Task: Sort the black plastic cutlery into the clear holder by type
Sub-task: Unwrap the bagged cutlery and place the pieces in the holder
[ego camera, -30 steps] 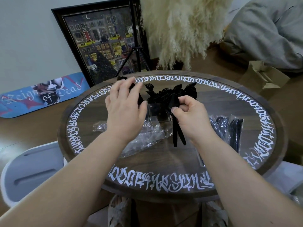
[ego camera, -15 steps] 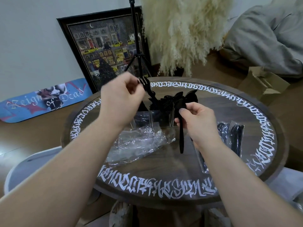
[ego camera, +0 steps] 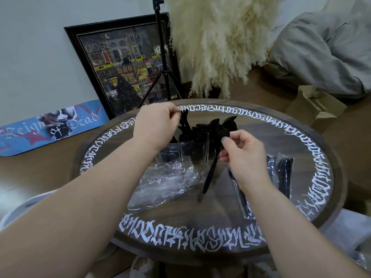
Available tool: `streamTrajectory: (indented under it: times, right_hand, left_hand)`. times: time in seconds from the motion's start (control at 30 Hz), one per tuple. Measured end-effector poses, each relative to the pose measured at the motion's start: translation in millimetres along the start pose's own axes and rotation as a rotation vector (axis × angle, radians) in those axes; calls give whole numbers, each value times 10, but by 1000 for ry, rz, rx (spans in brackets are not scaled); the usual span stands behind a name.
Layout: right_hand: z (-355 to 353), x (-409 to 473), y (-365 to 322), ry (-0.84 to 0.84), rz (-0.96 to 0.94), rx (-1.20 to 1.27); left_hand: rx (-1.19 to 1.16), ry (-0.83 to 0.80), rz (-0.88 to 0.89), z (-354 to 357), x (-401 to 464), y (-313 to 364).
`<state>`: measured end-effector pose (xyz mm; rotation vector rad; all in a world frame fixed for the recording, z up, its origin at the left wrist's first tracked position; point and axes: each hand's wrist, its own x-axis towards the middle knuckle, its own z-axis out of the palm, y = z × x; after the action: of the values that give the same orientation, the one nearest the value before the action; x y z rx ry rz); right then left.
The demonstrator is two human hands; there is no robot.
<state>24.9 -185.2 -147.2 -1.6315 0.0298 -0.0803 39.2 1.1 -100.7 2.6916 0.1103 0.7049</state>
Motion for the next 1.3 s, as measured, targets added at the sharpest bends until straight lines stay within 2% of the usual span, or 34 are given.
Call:
streamTrajectory:
  times: [0.13,0.23,0.43,0.6,0.73,0.87,1.0,1.17,1.3]
  right_hand:
    - [-84,37,-77,89,-150,-46]
    - [-173,64,-154,152,-270,-69]
    - [-309,206,-328,362,-454,-70]
    - [-340,501,-472,497,-609,-207]
    - [-374,766,-490,430,-648,-398]
    - [-395,903,-389,349,-577,-542]
    - [-363,924,-279,272,-556,-597]
    - [-320,899,-218,205,-531,-564]
    - [-250,874,-159,103,-480,-643]
  left_hand:
    - [302,-269,79,93,82,5]
    - [316,-367,24,165,144,6]
    - [208,-373,-13,209,180,5]
    - [164,-397,87,217,156,-5]
    - [189,-417,195,226,162,1]
    - [240,-410,247,251,151,7]
    - [321,-401,259,257,141,53]
    - [287,-388,286,261,127,131]
    - [255,-415,284,310,128,142]
